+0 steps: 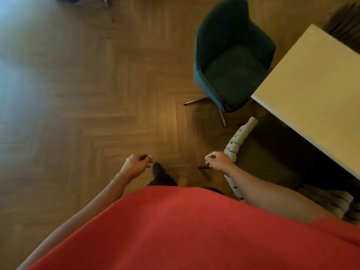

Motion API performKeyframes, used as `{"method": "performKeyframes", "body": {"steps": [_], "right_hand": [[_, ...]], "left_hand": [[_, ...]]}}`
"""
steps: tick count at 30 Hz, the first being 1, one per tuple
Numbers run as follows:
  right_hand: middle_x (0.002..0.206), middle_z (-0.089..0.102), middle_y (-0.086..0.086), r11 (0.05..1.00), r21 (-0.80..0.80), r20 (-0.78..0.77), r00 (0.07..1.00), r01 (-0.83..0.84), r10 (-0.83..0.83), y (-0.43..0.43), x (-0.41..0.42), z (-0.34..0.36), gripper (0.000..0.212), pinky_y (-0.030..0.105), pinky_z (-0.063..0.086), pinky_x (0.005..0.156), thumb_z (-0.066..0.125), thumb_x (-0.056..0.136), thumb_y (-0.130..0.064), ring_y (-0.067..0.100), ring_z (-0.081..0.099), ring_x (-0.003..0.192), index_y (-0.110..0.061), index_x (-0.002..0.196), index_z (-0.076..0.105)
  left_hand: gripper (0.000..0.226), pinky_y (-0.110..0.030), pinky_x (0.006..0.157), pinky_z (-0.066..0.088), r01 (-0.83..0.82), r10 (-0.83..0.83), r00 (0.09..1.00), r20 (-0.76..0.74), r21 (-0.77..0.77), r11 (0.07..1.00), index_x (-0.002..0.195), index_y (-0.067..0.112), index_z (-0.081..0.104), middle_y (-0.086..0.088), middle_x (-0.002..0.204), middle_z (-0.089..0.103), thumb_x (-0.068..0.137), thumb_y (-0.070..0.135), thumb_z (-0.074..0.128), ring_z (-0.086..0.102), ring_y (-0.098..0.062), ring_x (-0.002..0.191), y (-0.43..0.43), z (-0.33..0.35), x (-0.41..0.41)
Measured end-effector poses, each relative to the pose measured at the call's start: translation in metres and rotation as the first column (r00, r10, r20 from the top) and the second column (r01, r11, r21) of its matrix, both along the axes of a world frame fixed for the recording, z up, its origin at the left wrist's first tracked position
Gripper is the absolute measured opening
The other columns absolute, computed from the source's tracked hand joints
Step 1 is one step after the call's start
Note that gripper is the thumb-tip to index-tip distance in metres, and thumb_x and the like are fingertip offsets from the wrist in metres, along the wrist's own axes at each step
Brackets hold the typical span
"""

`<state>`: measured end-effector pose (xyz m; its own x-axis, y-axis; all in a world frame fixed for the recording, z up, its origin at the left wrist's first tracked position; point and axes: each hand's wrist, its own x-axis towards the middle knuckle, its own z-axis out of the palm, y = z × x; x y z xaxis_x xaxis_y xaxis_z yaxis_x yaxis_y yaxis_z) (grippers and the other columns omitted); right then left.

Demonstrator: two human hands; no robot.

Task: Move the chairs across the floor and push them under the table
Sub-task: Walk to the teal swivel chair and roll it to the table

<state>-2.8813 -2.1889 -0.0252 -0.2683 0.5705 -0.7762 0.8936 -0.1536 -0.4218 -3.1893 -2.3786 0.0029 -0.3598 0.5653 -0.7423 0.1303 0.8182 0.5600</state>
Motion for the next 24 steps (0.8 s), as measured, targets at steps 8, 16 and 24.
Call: {"method": "performKeyframes", "body": {"steps": [8,16,24], "right_hand": [[0.108,0.074,-0.011,0.963,0.109,-0.182,0.957,0.248,-0.226,0.078,-0.108,0.019,0.015,0.024,0.050,0.077,0.061,0.105,-0.040,0.006,0.069,0.101,-0.031,0.112,0.070],[0.103,0.077,-0.012,0.885,0.083,-0.164,0.882,0.459,-0.442,0.187,-0.134,-0.011,0.017,0.032,0.060,0.086,0.061,0.103,-0.038,0.006,0.073,0.095,-0.029,0.111,0.073],[0.101,0.078,-0.012,0.875,0.002,-0.125,0.869,0.483,-0.480,0.338,-0.161,-0.039,0.022,0.039,0.059,0.096,0.059,0.091,-0.048,0.011,0.074,0.099,-0.032,0.094,0.073]], "left_hand": [[0.027,-0.039,0.094,0.061,0.381,-0.372,0.919,-0.131,0.049,0.923,0.108,0.022,0.077,0.008,0.106,0.079,0.107,0.043,0.059,0.075,-0.005,0.094,0.171,0.023,-0.125],[0.028,-0.038,0.096,0.060,0.560,-0.533,0.821,-0.207,0.111,0.821,0.114,0.023,0.078,0.011,0.104,0.080,0.107,0.043,0.060,0.075,-0.004,0.093,0.336,0.028,-0.163],[0.034,-0.040,0.095,0.059,0.680,-0.655,0.728,-0.203,0.093,0.727,0.115,0.027,0.076,0.009,0.103,0.077,0.099,0.053,0.061,0.075,-0.012,0.100,0.543,0.045,-0.199]]}}
